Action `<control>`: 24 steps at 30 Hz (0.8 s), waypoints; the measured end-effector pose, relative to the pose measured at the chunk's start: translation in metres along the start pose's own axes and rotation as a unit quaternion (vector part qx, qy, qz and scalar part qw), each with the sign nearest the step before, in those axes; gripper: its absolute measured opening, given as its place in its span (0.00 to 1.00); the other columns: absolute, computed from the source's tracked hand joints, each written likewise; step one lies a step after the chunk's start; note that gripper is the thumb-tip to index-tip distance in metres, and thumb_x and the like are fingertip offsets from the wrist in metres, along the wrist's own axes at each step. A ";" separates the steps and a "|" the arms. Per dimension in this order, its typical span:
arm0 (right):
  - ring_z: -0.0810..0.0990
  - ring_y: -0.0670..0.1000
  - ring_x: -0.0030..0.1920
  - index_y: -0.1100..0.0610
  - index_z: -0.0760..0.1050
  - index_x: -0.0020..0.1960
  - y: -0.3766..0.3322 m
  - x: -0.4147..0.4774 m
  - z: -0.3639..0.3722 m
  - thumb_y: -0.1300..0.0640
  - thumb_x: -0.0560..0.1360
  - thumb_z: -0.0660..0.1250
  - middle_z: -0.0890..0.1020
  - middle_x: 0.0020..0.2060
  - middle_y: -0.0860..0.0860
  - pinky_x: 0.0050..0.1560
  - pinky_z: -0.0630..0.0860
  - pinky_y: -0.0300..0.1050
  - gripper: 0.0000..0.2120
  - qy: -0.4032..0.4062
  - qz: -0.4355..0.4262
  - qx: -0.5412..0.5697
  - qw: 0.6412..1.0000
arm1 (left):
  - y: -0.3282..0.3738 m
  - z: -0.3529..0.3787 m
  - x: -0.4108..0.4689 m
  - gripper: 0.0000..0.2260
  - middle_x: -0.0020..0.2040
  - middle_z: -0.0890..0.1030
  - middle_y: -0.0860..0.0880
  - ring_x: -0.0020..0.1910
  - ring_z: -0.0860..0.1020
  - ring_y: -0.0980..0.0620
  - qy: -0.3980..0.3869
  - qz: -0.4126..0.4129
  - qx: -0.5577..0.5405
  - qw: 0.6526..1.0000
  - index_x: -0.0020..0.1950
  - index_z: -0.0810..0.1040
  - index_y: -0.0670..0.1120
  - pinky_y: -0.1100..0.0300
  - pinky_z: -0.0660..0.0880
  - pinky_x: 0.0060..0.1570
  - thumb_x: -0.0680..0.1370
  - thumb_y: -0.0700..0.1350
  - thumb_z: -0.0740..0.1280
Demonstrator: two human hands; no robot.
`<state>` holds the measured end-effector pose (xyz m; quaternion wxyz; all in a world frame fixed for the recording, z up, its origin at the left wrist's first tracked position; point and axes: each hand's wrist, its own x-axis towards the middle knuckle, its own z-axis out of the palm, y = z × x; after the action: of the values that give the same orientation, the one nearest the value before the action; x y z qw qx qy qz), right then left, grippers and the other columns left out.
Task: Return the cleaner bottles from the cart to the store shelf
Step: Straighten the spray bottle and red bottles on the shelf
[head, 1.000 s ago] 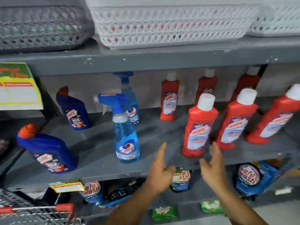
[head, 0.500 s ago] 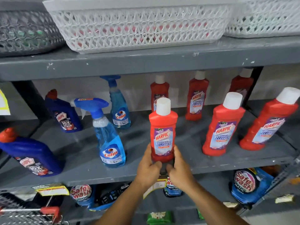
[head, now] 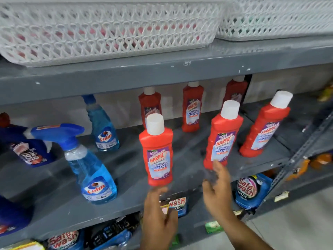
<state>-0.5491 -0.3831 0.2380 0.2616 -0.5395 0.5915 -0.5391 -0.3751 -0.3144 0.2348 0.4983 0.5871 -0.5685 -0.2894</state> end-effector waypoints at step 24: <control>0.68 0.51 0.69 0.57 0.59 0.74 0.051 0.099 -0.099 0.70 0.69 0.63 0.69 0.68 0.53 0.69 0.62 0.39 0.35 -0.219 -0.018 -0.016 0.976 | 0.078 0.177 0.052 0.29 0.60 0.75 0.54 0.63 0.73 0.55 0.086 -0.058 -0.009 0.995 0.63 0.69 0.51 0.58 0.67 0.68 0.66 0.31 0.62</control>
<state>-0.6836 -0.4475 0.2459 0.3664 -0.6588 0.5187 -0.4033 -0.5553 -0.3981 0.2590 0.5327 0.6372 -0.4865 -0.2712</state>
